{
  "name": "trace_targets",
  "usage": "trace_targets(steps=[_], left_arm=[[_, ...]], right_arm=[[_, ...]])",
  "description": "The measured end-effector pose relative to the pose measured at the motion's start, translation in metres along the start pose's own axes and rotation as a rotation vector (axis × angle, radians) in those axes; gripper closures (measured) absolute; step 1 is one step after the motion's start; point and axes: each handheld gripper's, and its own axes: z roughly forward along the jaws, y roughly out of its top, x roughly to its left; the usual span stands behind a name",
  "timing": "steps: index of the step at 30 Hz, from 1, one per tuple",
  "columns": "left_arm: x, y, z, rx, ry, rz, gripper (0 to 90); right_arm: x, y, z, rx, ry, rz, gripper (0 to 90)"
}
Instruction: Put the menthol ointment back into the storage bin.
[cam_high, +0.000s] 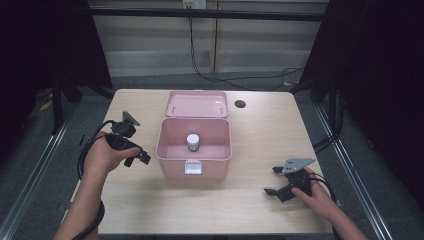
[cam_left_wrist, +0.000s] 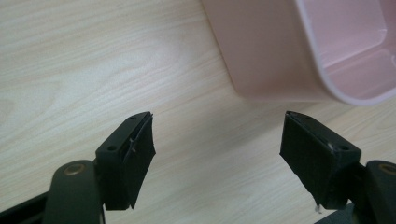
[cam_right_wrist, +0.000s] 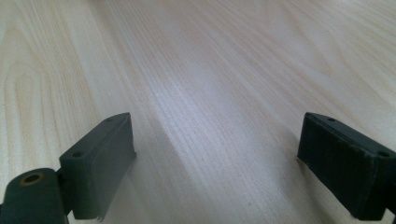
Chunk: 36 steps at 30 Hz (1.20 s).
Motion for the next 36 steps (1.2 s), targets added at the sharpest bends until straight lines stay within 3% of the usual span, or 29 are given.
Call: trace_targets(steps=[21, 36], left_arm=[[0.013, -0.027, 0.039, -0.007, -0.038, -0.015, 25.6], [0.021, -0.042, 0.055, -0.036, -0.024, 0.009, 25.5]], right_arm=[[0.0, 0.0, 0.0, 0.0, 0.0, 0.0, 10.2], [0.0, 0.0, 0.0, 0.0, 0.0, 0.0, 10.2]])
